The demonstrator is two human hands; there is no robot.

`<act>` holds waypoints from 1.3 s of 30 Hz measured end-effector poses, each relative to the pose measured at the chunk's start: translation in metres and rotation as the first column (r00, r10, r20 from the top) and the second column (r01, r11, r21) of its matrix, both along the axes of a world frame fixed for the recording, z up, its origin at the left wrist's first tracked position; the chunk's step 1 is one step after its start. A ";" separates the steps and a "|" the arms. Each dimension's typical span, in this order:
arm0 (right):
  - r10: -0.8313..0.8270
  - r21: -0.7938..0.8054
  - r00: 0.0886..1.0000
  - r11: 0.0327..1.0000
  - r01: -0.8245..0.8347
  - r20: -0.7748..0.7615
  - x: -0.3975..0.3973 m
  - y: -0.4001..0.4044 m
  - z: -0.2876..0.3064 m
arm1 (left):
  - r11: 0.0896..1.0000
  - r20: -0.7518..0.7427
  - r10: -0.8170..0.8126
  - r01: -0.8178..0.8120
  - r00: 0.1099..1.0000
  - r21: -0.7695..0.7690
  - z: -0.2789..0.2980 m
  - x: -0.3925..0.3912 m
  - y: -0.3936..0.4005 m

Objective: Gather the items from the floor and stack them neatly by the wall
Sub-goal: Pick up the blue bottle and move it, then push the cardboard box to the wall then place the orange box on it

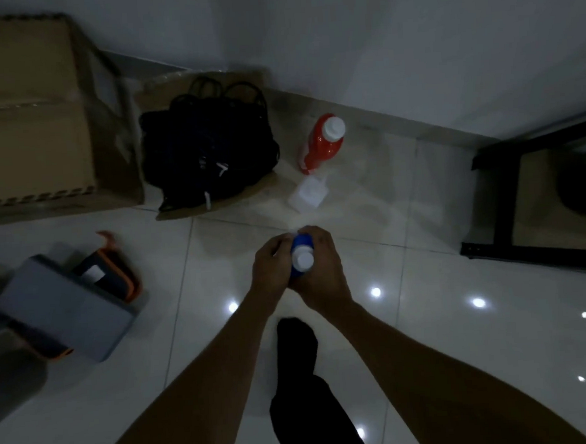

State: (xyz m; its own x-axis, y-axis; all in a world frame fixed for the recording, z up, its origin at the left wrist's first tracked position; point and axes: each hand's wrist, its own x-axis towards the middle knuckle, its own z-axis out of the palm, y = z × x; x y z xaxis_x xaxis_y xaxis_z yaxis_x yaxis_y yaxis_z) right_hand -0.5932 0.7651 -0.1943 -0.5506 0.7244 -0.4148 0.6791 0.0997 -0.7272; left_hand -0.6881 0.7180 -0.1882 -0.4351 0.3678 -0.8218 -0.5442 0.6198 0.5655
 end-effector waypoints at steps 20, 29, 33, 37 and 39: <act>-0.272 -0.051 0.956 0.959 0.279 0.112 0.004 -0.021 -0.013 | 0.988 -0.041 -0.104 0.107 0.994 0.108 0.014 -0.025 -0.046; -0.321 0.055 0.946 0.946 0.318 0.045 -0.079 -0.220 0.086 | 0.981 -0.179 0.035 0.001 0.983 0.195 0.103 -0.118 -0.232; -0.198 0.092 0.979 0.975 0.203 -0.052 -0.137 -0.308 0.120 | 0.977 -0.200 0.076 -0.032 0.977 0.212 0.144 -0.171 -0.319; -0.099 0.109 0.982 0.987 0.117 -0.158 -0.193 -0.372 0.155 | 0.980 -0.228 0.066 -0.020 0.971 0.200 0.175 -0.218 -0.391; -0.060 0.120 0.972 0.989 0.089 -0.227 -0.218 -0.394 0.170 | 0.982 -0.266 0.047 0.005 0.963 0.190 0.185 -0.238 -0.422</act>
